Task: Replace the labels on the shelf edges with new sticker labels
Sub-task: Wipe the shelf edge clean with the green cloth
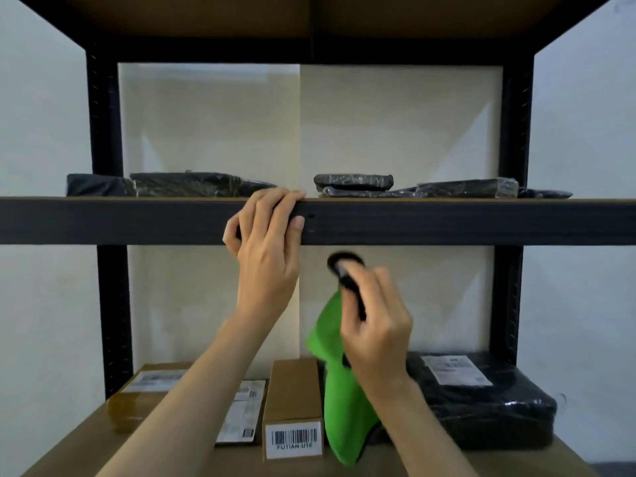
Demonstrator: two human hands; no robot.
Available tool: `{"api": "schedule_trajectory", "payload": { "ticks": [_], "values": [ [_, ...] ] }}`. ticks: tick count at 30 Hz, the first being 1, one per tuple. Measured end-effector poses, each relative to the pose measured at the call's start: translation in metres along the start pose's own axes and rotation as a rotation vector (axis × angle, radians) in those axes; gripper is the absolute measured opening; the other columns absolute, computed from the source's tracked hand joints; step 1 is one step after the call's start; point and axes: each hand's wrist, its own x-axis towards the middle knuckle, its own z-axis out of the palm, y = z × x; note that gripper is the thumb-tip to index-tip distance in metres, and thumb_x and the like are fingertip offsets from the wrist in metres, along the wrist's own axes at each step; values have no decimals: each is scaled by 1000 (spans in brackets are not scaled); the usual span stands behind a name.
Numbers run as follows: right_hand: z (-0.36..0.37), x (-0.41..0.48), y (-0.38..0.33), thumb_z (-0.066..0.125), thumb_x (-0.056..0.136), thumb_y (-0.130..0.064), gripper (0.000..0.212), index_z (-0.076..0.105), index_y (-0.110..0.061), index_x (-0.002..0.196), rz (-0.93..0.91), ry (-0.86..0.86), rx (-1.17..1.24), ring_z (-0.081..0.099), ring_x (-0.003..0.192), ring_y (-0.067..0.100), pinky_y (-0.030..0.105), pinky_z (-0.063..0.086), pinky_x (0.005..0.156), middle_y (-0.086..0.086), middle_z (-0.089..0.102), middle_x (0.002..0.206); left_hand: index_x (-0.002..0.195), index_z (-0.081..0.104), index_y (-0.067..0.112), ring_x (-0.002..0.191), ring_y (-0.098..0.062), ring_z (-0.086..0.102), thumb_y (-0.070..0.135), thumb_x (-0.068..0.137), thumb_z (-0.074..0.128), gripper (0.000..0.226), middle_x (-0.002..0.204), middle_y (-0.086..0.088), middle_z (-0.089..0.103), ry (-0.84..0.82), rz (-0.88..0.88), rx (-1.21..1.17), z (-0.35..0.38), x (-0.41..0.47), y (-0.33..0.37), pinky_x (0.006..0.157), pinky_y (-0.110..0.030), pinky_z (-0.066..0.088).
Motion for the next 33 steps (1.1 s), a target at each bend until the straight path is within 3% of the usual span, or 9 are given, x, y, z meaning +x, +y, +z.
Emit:
{"api": "schedule_trajectory", "payload": {
  "ticks": [6, 9, 12, 17, 19, 22, 24, 27, 33],
  "values": [
    [5, 33, -3, 60, 86, 4, 18, 66, 1, 102, 90, 121, -57, 54, 66, 15, 13, 39, 61, 13, 59, 82, 123, 58, 14, 124, -15, 39, 19, 99, 41, 30, 123, -1, 57, -3, -8, -3, 1, -2, 2, 97, -36, 22],
    [15, 36, -13, 59, 86, 4, 15, 65, 1, 99, 137, 146, -47, 58, 67, 21, 19, 42, 60, 12, 59, 83, 122, 59, 13, 124, -15, 39, 21, 99, 39, 31, 122, -1, 57, 6, -14, -3, 2, -2, 3, 98, -37, 23],
    [12, 39, -17, 59, 86, 3, 15, 65, 1, 100, 81, 38, -6, 59, 70, 23, 22, 45, 61, 12, 59, 86, 122, 60, 13, 124, -15, 39, 17, 99, 41, 29, 122, -1, 57, 6, -22, -15, 1, 0, 3, 97, -36, 22],
    [-10, 50, -2, 58, 88, 3, 12, 65, 3, 97, 149, 189, -13, 52, 72, 10, 2, 35, 70, 11, 59, 84, 121, 60, 13, 124, -15, 39, 16, 99, 42, 29, 122, -2, 57, 18, -28, -32, 1, -1, 3, 97, -36, 22],
    [5, 45, -12, 57, 87, 5, 13, 64, 2, 98, 161, 153, -15, 55, 71, 15, 9, 38, 69, 12, 59, 86, 121, 60, 13, 123, -16, 39, 14, 99, 43, 28, 122, -2, 57, 13, -24, -30, 1, -1, 3, 97, -36, 22],
    [24, 20, -29, 55, 85, 3, 18, 64, -1, 100, 110, -46, 53, 59, 75, 22, 24, 45, 69, 10, 60, 88, 123, 59, 13, 124, -14, 39, 11, 98, 43, 29, 123, 0, 57, -10, -23, -34, -3, 0, 2, 97, -34, 21],
    [21, 0, -24, 55, 85, 2, 20, 65, -4, 102, 125, -99, 78, 60, 77, 20, 26, 49, 69, 8, 61, 88, 123, 59, 15, 124, -12, 39, 10, 98, 43, 30, 124, 2, 57, -30, -23, -54, -6, -1, 1, 97, -32, 20],
    [10, -8, -13, 57, 85, 3, 19, 65, -3, 102, 155, 14, 84, 57, 76, 10, 18, 47, 68, 6, 61, 86, 123, 59, 17, 124, -11, 40, 10, 98, 43, 31, 124, 4, 57, -33, -25, -83, -9, 1, -1, 96, -31, 20],
    [11, 24, -19, 64, 85, 1, 13, 63, 3, 98, 104, 128, 65, 58, 83, 13, 12, 43, 78, 10, 64, 89, 123, 59, 17, 124, -10, 39, 12, 98, 43, 30, 124, 4, 57, -44, -32, -64, -9, 1, 0, 95, -30, 19]
  ]
}}
